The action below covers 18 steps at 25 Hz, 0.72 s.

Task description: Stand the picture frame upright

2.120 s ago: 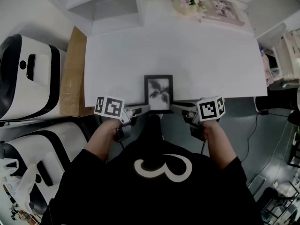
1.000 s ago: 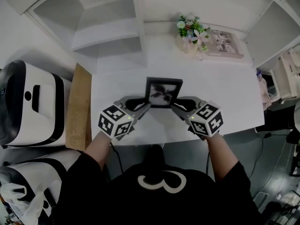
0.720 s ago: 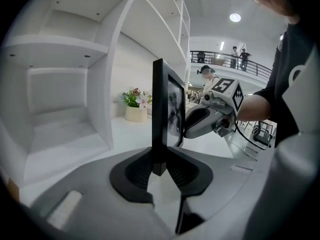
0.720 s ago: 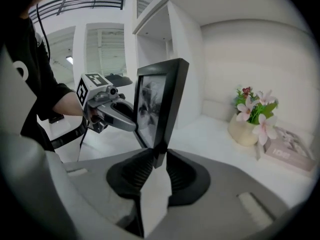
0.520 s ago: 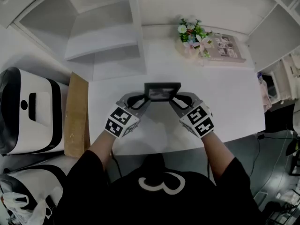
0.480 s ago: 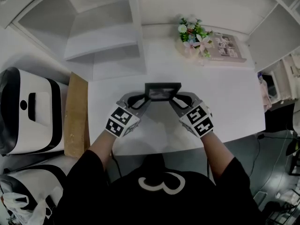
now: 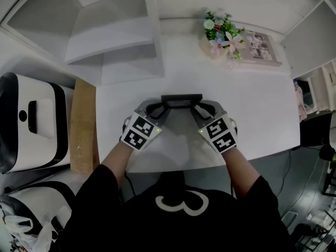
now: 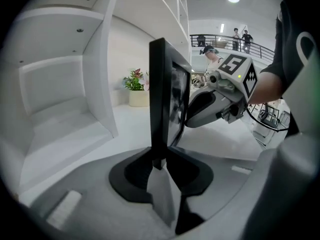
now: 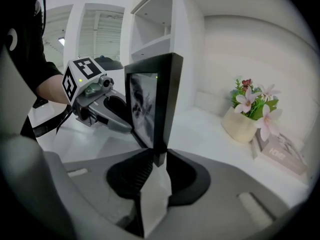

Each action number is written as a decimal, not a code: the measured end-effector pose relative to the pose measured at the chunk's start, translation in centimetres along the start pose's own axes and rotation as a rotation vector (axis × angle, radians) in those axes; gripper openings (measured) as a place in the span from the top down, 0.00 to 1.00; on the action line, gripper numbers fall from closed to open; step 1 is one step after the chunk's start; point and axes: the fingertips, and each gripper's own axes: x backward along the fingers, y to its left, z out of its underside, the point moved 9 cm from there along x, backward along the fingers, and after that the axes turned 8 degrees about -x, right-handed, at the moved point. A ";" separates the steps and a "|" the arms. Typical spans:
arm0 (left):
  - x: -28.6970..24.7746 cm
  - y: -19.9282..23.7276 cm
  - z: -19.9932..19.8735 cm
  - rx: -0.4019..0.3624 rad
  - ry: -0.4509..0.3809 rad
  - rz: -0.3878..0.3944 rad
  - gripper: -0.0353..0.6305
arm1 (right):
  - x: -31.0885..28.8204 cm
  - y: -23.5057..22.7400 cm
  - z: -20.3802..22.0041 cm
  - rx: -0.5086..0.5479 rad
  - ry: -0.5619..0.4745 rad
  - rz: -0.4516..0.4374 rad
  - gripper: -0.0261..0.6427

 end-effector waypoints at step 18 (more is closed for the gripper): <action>-0.1 -0.7 0.0 -0.012 0.038 -0.036 0.75 | 0.0 -0.3 0.3 -0.050 -0.030 -0.031 0.80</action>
